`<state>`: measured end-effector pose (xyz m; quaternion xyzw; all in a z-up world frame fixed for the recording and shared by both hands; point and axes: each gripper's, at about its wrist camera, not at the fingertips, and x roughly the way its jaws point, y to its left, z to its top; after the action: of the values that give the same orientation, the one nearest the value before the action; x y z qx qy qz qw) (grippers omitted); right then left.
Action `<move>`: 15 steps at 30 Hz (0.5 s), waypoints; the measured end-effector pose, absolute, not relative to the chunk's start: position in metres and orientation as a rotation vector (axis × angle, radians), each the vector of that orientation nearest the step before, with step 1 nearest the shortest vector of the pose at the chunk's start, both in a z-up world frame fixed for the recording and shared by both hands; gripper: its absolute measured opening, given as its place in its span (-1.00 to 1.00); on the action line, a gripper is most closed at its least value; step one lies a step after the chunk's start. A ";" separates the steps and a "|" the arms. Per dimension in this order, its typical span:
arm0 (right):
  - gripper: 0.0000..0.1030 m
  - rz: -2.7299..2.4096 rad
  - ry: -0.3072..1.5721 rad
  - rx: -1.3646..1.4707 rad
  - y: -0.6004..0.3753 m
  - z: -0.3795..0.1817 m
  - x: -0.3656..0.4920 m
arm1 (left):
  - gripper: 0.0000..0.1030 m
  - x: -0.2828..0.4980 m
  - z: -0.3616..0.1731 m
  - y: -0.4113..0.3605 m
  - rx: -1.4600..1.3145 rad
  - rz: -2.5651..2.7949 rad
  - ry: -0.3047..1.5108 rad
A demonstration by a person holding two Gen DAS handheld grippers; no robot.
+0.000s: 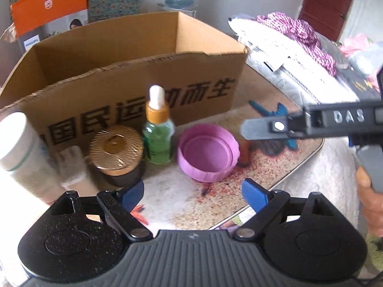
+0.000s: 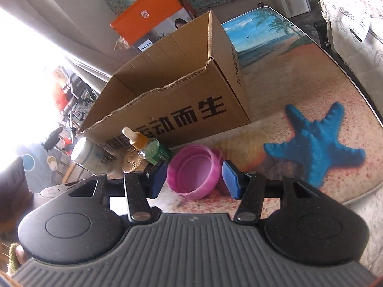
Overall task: Organize rigid objects
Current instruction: 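Move the open right tool back to the pink bowl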
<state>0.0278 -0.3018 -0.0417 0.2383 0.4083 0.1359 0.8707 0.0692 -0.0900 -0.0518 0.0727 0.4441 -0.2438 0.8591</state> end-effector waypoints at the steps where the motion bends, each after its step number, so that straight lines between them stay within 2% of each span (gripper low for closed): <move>1: -0.01 0.282 0.858 0.493 -0.300 -0.043 0.030 | 0.75 0.069 -0.056 -0.093 0.163 -0.521 0.927; 11: -0.01 0.274 0.883 0.424 -0.291 -0.056 0.049 | 0.73 0.072 -0.071 -0.115 0.248 -0.539 0.896; 15: 0.00 0.283 0.907 0.408 -0.288 -0.062 0.056 | 0.63 0.077 -0.075 -0.115 0.241 -0.544 0.904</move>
<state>0.0561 -0.2883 -0.0620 0.1948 0.4336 0.1353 0.8693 0.0768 -0.1150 -0.0753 0.1149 0.4301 -0.2587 0.8572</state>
